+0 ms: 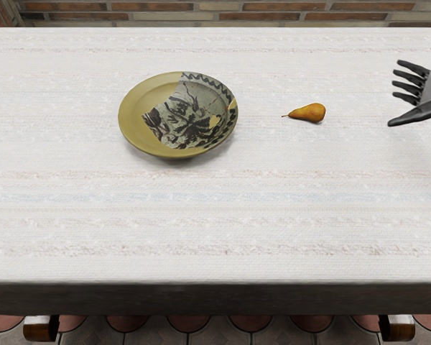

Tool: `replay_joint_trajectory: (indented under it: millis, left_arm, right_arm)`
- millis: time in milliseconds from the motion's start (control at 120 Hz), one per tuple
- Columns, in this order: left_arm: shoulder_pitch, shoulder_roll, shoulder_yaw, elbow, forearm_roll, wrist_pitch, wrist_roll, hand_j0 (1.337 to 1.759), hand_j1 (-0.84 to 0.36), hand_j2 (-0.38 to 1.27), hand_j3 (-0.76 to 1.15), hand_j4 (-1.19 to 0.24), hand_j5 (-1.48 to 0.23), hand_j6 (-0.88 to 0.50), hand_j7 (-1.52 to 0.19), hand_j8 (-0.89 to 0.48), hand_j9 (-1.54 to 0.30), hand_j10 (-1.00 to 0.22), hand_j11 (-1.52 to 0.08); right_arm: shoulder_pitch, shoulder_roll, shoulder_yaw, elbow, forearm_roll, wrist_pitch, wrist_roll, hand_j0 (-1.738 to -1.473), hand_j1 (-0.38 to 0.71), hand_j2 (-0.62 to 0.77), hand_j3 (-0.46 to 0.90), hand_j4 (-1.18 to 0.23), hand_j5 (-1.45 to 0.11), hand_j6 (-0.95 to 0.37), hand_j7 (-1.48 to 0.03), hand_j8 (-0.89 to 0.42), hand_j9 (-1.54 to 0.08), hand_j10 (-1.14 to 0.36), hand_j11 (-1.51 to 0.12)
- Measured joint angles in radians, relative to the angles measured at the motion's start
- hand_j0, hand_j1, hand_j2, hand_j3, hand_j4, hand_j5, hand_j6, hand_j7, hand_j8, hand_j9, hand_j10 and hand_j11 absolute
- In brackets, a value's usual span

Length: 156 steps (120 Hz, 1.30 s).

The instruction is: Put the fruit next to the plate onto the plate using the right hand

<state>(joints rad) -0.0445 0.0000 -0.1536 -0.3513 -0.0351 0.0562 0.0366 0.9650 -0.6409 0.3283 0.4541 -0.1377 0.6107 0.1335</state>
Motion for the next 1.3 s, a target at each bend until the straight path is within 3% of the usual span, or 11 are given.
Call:
replay_joint_trajectory:
  millis: [275, 633, 692, 775, 850, 908, 1000, 1083, 1142, 1208, 1300]
  left_arm:
    - [0.0, 0.0, 0.0, 0.0, 0.0, 0.0, 0.0, 1.658, 0.33, 0.0, 0.0, -0.02, -0.02, -0.02, -0.02, -0.02, -0.02, -0.02, -0.02]
    - [0.0, 0.0, 0.0, 0.0, 0.0, 0.0, 0.0, 1.658, 0.33, 0.0, 0.0, -0.02, -0.02, -0.02, -0.02, -0.02, -0.02, -0.02, -0.02]
    - [0.0, 0.0, 0.0, 0.0, 0.0, 0.0, 0.0, 1.658, 0.33, 0.0, 0.0, -0.02, -0.02, -0.02, -0.02, -0.02, -0.02, -0.02, -0.02]
    - [0.0, 0.0, 0.0, 0.0, 0.0, 0.0, 0.0, 1.658, 0.33, 0.0, 0.0, -0.02, -0.02, -0.02, -0.02, -0.02, -0.02, -0.02, -0.02]
    - [0.0, 0.0, 0.0, 0.0, 0.0, 0.0, 0.0, 1.658, 0.33, 0.0, 0.0, -0.02, -0.02, -0.02, -0.02, -0.02, -0.02, -0.02, -0.02]
    - [0.0, 0.0, 0.0, 0.0, 0.0, 0.0, 0.0, 1.658, 0.33, 0.0, 0.0, -0.02, -0.02, -0.02, -0.02, -0.02, -0.02, -0.02, -0.02]
    - [0.0, 0.0, 0.0, 0.0, 0.0, 0.0, 0.0, 1.658, 0.33, 0.0, 0.0, -0.02, -0.02, -0.02, -0.02, -0.02, -0.02, -0.02, -0.02]
    - [0.0, 0.0, 0.0, 0.0, 0.0, 0.0, 0.0, 1.658, 0.33, 0.0, 0.0, -0.02, -0.02, -0.02, -0.02, -0.02, -0.02, -0.02, -0.02]
    - [0.0, 0.0, 0.0, 0.0, 0.0, 0.0, 0.0, 1.658, 0.33, 0.0, 0.0, -0.02, -0.02, -0.02, -0.02, -0.02, -0.02, -0.02, -0.02]
    - [0.0, 0.0, 0.0, 0.0, 0.0, 0.0, 0.0, 1.658, 0.33, 0.0, 0.0, -0.02, -0.02, -0.02, -0.02, -0.02, -0.02, -0.02, -0.02]
    - [0.0, 0.0, 0.0, 0.0, 0.0, 0.0, 0.0, 1.658, 0.33, 0.0, 0.0, -0.02, -0.02, -0.02, -0.02, -0.02, -0.02, -0.02, -0.02]
  right_arm:
    - [0.005, -0.001, 0.0, 0.0, -0.001, 0.0, 0.0, -1.658, -0.35, 0.0, 0.0, 0.0, 0.0, 0.0, 0.0, 0.0, 0.0, 0.0, 0.0]
    - [0.041, 0.094, -0.009, 0.01, -0.072, 0.0, -0.001, -1.658, -0.35, 0.0, 0.0, 0.0, 0.0, 0.0, 0.0, 0.0, 0.0, 0.0, 0.0]
    - [0.05, 0.12, -0.01, 0.019, -0.138, 0.0, -0.001, -1.658, -0.35, 0.0, 0.0, 0.0, 0.0, 0.0, 0.0, 0.0, 0.0, 0.0, 0.0]
    - [0.065, 0.103, -0.01, 0.085, -0.205, 0.0, -0.001, -1.658, -0.35, 0.0, 0.0, 0.0, 0.0, 0.0, 0.0, 0.0, 0.0, 0.0, 0.0]
    - [0.072, -0.003, -0.01, 0.269, -0.245, -0.026, -0.008, -1.658, -0.35, 0.0, 0.0, 0.0, 0.0, 0.0, 0.0, 0.0, 0.0, 0.0, 0.0]
    - [0.074, -0.064, -0.01, 0.412, -0.302, -0.119, -0.073, -1.658, -0.35, 0.0, 0.0, 0.0, 0.0, 0.0, 0.0, 0.0, 0.0, 0.0, 0.0]
    - [0.074, -0.088, -0.012, 0.549, -0.402, -0.312, -0.217, -1.658, -0.35, 0.0, 0.0, 0.0, 0.0, 0.0, 0.0, 0.0, 0.0, 0.0, 0.0]
    - [0.092, -0.077, -0.013, 0.631, -0.525, -0.487, -0.373, -1.658, -0.35, 0.0, 0.0, 0.0, 0.0, 0.0, 0.0, 0.0, 0.0, 0.0, 0.0]
    - [0.123, -0.037, -0.021, 0.656, -0.623, -0.561, -0.462, -1.658, -0.35, 0.0, 0.0, 0.0, 0.0, 0.0, 0.0, 0.0, 0.0, 0.0, 0.0]
    - [0.178, 0.027, -0.072, 0.649, -0.699, -0.609, -0.521, -1.658, -0.35, 0.0, 0.0, 0.0, 0.0, 0.0, 0.0, 0.0, 0.0, 0.0, 0.0]
    - [0.245, 0.097, -0.131, 0.613, -0.752, -0.641, -0.56, -1.658, -0.35, 0.0, 0.0, 0.0, 0.0, 0.0, 0.0, 0.0, 0.0, 0.0, 0.0]
